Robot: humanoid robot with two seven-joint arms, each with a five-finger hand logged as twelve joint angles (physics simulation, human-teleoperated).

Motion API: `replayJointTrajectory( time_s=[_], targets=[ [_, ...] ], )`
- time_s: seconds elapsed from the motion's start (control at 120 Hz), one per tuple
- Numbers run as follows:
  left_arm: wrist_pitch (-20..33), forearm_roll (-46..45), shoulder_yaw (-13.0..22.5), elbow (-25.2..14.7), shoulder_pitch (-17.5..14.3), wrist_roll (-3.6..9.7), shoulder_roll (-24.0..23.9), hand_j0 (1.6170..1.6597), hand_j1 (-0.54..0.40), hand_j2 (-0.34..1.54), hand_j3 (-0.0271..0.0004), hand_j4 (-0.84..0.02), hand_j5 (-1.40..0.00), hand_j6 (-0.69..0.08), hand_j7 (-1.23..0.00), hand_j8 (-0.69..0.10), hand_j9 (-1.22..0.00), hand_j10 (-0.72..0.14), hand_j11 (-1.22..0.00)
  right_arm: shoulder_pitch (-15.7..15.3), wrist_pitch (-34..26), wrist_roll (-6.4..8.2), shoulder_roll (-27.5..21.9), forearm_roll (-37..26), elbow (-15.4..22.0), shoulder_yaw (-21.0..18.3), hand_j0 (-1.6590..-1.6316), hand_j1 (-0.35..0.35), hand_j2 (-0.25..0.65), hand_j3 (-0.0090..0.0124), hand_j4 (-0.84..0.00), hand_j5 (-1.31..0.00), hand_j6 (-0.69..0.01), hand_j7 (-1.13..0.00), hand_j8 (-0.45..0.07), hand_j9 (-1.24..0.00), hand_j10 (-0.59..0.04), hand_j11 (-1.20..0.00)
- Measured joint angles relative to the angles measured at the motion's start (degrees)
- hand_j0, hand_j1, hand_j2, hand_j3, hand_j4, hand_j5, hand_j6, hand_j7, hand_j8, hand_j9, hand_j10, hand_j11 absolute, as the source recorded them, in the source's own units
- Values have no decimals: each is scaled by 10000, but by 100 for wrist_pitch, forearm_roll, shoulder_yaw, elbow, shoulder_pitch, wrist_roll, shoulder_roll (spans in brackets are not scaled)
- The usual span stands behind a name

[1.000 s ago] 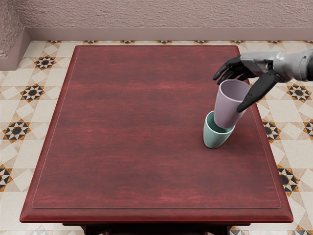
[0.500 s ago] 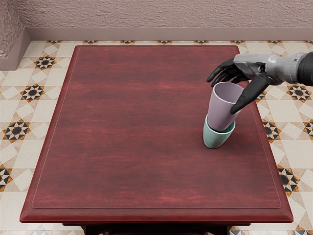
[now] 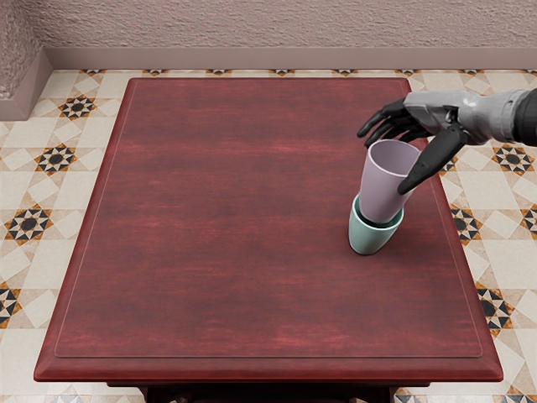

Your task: Pick up cup and place in cup with right hand

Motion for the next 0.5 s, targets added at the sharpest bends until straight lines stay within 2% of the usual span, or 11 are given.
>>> replayJointTrajectory(
  time_s=[0.183,0.5],
  targets=[
    [0,0,0,-2,0,0,0,16581,3490,0,-1,0,-1,0,-1,0,-1,0,-1,0,-98,0,1,-11,-6,-15,-16577,-919,9,0,-2366,-3058,-2388,-3051,-2072,-3049,-2162,-3042],
    [0,0,0,-1,0,0,0,16581,3489,0,-1,0,-1,0,-1,0,-1,1,-1,2,-80,0,104,6,-4,62,-16580,-2408,-75,0,-989,-1249,-1006,-1243,-931,-1245,-940,-1243]
  ],
)
